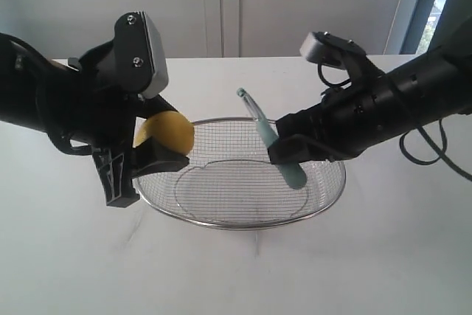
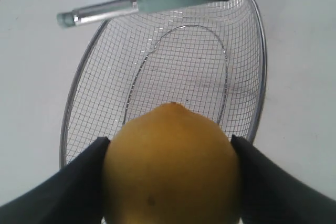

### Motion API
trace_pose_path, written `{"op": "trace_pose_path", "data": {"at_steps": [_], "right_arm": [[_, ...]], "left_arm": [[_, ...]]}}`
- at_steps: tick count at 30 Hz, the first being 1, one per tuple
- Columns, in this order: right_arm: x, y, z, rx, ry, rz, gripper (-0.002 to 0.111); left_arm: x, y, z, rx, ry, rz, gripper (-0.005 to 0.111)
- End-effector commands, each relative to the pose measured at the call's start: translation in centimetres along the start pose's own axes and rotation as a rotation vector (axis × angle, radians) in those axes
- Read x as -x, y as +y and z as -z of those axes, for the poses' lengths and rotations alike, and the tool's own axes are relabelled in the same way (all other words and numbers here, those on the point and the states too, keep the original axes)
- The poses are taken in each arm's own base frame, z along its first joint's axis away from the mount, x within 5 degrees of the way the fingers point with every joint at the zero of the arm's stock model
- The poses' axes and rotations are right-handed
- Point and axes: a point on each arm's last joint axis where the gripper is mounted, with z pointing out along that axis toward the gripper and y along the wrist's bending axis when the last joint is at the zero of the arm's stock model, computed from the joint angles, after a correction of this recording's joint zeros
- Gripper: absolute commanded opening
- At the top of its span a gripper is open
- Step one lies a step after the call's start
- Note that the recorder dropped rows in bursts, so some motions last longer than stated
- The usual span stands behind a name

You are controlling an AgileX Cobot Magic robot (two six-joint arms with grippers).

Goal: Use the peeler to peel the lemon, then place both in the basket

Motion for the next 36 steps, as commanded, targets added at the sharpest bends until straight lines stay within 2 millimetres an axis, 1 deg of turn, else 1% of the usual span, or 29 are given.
{"op": "trace_pose_path", "data": {"at_steps": [1, 8, 14, 16, 23, 30, 36], "right_arm": [[-0.3, 1.1, -1.0, 0.036, 0.029, 0.028, 0.000], [-1.1, 2.3, -4.1, 0.069, 0.096, 0.034, 0.000], [-1.3, 2.4, -6.6, 0.071, 0.092, -0.033, 0.000], [-1.3, 2.5, -7.1, 0.089, 0.089, -0.073, 0.000], [-1.4, 3.3, -7.3, 0.152, 0.102, -0.123, 0.000], [-1.6, 3.7, -7.2, 0.198, 0.128, -0.107, 0.000], [-1.6, 5.0, -6.7, 0.216, 0.115, -0.077, 0.000]], "left_arm": [[0.5, -0.6, 0.3, -0.021, -0.025, 0.010, 0.000], [0.5, -0.6, 0.3, -0.021, -0.025, 0.010, 0.000], [0.5, -0.6, 0.3, -0.019, -0.026, 0.010, 0.000], [0.5, -0.5, 0.3, -0.011, -0.027, 0.006, 0.000], [0.6, 0.0, 0.3, 0.044, -0.037, 0.007, 0.000], [0.6, 0.2, 0.3, 0.064, -0.041, 0.012, 0.000], [0.6, 0.2, 0.2, 0.063, -0.040, 0.015, 0.000]]}}
